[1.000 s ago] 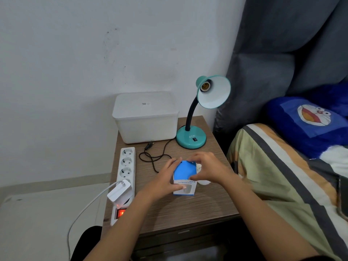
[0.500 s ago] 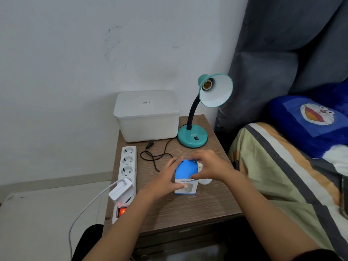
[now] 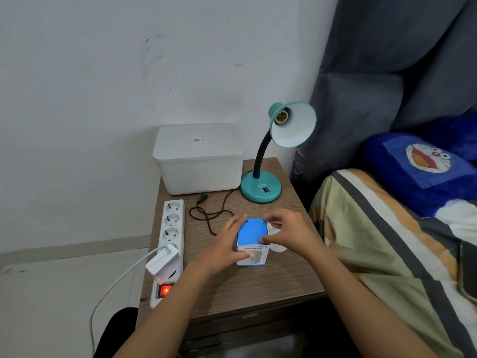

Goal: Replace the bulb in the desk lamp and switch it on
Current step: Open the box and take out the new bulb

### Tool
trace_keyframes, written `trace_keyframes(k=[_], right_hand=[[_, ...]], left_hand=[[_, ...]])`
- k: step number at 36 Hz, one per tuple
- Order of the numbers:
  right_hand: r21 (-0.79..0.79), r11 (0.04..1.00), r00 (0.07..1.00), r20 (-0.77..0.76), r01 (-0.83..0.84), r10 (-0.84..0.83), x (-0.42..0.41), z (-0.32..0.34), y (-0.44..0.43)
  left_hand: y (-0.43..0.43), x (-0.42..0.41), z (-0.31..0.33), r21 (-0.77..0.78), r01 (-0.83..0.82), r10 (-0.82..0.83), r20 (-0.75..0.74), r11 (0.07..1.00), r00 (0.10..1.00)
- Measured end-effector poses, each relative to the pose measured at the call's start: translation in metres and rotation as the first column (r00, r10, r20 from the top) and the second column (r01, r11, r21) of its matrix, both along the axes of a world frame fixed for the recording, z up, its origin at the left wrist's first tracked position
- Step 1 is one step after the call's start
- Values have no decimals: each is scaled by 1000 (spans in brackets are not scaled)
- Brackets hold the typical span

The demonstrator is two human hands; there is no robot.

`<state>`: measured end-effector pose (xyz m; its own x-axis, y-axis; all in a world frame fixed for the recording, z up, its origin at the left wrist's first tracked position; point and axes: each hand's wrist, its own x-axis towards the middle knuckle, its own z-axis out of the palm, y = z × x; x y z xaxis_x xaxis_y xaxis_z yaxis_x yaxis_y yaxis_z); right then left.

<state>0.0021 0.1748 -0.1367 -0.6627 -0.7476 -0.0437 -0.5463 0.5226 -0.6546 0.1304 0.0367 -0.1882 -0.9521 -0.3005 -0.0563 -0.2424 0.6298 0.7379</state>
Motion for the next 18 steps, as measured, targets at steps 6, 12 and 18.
trace_keyframes(k=[6,12,18], right_hand=[[-82,991,994,54,103,-99,6,-7,-1],[-146,975,980,126,169,-151,13,-11,-1],[-157,966,971,154,207,-183,15,-11,-1]], left_hand=[[9,3,-5,34,-97,100,-81,995,992],[14,4,-14,70,-185,194,-143,980,971],[15,3,-16,57,-216,222,-155,975,963]])
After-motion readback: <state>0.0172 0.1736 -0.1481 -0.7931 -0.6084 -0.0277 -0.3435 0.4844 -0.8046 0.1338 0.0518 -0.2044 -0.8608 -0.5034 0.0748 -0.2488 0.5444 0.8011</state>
